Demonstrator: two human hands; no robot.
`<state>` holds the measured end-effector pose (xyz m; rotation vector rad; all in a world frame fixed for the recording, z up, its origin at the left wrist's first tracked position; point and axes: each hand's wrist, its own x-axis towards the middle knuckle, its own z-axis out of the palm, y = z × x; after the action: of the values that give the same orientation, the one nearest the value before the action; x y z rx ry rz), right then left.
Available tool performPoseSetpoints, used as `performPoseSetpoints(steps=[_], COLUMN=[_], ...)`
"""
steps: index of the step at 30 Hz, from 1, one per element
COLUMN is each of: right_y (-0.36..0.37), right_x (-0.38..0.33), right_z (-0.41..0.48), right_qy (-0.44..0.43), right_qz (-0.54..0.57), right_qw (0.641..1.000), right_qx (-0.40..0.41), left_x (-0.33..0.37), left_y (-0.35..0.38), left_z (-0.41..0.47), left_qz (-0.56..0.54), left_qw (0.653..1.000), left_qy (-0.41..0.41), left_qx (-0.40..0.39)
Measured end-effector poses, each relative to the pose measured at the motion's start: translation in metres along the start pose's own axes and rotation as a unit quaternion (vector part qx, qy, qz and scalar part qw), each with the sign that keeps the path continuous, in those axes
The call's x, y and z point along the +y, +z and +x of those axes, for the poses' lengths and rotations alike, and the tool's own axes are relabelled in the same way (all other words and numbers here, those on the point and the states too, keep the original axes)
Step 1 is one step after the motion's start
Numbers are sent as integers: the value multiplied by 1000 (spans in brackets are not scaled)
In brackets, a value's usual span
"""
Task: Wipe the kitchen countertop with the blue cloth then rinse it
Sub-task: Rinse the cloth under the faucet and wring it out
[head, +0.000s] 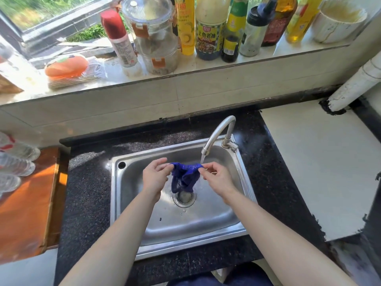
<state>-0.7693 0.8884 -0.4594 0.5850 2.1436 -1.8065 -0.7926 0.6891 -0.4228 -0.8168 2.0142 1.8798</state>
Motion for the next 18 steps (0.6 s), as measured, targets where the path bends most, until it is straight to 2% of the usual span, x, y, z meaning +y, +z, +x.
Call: performPoseSetpoints(steps=[9, 12, 18], right_y=[-29, -37, -51], right_x=[-3, -1, -5], right_z=[-3, -3, -8], right_qy=[36, 33, 39], right_qz=[24, -11, 18], right_qw=[997, 998, 996], right_qx=[58, 61, 80], left_x=[9, 5, -4], left_y=[49, 59, 57], left_z=[-9, -12, -12], left_qz=[-19, 2, 33], left_qw=[997, 995, 996], left_qy=[2, 5, -1], left_qx=[-80, -104, -78])
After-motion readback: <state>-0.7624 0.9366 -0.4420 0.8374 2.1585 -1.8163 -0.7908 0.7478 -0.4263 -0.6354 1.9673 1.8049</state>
